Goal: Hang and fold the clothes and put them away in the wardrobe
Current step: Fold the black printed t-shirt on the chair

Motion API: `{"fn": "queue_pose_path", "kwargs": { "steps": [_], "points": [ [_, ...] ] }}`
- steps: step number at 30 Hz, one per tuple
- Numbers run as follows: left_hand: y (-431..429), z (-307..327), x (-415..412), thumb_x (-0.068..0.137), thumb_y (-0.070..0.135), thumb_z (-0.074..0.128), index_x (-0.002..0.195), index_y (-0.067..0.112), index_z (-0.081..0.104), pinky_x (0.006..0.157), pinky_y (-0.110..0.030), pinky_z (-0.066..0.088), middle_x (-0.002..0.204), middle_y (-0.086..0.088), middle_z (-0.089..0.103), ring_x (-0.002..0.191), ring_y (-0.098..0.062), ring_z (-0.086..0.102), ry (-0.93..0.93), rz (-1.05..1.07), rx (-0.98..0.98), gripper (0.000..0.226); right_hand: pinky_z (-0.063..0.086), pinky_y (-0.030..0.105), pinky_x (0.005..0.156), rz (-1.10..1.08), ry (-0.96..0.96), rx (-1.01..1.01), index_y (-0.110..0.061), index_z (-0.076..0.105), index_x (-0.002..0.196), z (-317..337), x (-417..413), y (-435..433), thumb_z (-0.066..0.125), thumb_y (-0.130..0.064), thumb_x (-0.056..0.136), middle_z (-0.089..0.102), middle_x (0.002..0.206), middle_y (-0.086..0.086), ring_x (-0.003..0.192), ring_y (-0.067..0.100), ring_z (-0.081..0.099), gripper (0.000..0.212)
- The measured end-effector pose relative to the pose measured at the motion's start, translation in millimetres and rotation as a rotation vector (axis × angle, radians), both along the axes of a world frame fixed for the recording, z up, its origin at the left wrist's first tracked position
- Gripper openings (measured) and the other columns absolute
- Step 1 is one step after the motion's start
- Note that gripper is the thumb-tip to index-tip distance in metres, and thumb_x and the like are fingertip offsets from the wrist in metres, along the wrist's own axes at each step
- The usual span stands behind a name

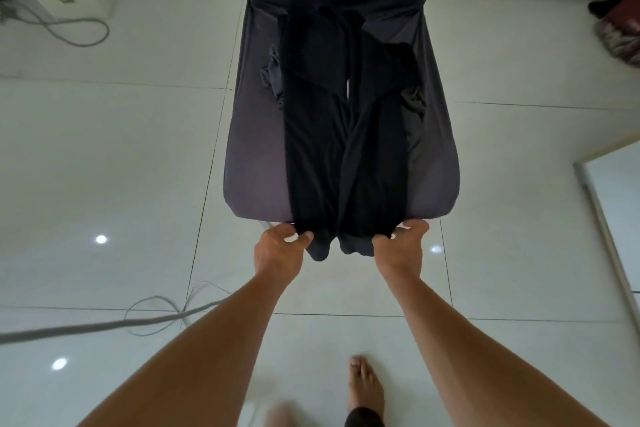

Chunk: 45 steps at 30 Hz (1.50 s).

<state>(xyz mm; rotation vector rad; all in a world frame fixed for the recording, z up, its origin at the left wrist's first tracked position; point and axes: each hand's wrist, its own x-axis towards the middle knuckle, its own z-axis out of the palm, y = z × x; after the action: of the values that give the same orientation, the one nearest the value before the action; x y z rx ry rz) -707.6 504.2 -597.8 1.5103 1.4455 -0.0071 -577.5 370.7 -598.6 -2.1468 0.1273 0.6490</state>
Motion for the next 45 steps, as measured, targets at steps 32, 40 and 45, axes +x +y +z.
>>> {"fn": "queue_pose_path", "kwargs": {
  "steps": [32,40,45],
  "points": [
    [20.3,153.2,-35.1,0.099,0.018,0.061,0.126,0.016,0.049,0.073,-0.032,0.058,0.123,-0.010,0.066,0.101,-0.020,0.069,-0.277,0.033,-0.535,0.030,0.056,0.047,0.096,0.114,0.411,0.138,-0.016,0.050,0.120,134.7,-5.8,-44.3,0.076,-0.025,0.089,0.069,0.109,0.007,0.100,0.026,0.069,0.042],
    [75.2,241.4,23.4,0.093,-0.007,0.030,0.090,-0.010,0.061,0.049,-0.024,0.058,0.071,-0.016,0.070,0.056,-0.020,0.072,-0.635,0.332,-0.820,0.032,0.058,0.045,0.090,-0.157,0.421,0.547,-0.005,0.071,0.112,216.3,52.3,26.5,0.069,-0.012,0.091,0.075,0.108,0.016,0.100,0.030,0.072,0.022],
    [112.5,240.9,79.6,0.094,-0.008,0.050,0.112,-0.001,0.068,0.056,-0.021,0.058,0.094,-0.008,0.078,0.080,-0.015,0.076,-0.380,0.034,-0.505,0.026,0.051,0.034,0.091,-0.015,0.435,0.722,-0.008,0.067,0.120,220.5,99.0,75.3,0.034,0.018,0.083,0.067,0.116,0.018,0.096,0.027,0.065,0.056]
  ]
}}
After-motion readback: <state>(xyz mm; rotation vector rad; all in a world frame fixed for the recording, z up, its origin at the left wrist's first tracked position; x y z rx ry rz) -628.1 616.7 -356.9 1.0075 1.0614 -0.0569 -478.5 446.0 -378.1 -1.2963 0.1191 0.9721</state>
